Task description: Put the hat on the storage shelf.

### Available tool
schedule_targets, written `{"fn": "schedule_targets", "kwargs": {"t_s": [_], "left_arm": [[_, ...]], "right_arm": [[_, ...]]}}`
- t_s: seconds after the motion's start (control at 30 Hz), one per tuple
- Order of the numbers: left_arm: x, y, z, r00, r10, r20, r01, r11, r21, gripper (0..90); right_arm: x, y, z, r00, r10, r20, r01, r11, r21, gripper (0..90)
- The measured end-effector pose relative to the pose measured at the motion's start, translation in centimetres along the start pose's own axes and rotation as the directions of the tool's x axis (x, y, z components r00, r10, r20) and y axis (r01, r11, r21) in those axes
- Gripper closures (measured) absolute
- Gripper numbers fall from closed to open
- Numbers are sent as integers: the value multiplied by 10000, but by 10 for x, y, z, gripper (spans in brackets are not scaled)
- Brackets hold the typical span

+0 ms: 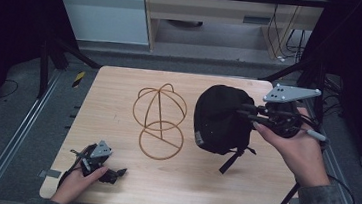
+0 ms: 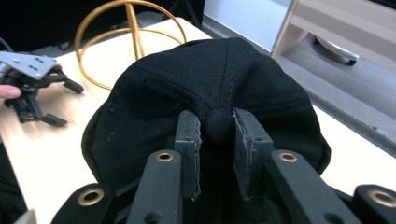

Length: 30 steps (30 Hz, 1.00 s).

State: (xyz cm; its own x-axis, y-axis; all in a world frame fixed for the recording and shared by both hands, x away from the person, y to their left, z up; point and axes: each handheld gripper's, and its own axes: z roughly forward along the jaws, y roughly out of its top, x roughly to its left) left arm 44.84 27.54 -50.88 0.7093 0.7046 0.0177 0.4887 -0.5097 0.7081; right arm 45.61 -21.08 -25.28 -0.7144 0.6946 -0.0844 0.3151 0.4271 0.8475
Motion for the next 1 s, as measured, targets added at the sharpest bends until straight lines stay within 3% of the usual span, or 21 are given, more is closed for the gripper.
{"fn": "schedule_targets", "kwargs": {"t_s": [0.5, 1.0], "left_arm": [[0, 0, 0, 10000, -13, -17, 13, 10000, -27, 0], [-1, 0, 0, 10000, -19, -10, 19, 10000, 1, 0]], "right_arm": [[17, 26, -1, 9985, -495, -253, 487, 9984, -294, 734], [31, 73, 11, 9938, -1075, -296, 1067, 9939, -269, 737]]}}
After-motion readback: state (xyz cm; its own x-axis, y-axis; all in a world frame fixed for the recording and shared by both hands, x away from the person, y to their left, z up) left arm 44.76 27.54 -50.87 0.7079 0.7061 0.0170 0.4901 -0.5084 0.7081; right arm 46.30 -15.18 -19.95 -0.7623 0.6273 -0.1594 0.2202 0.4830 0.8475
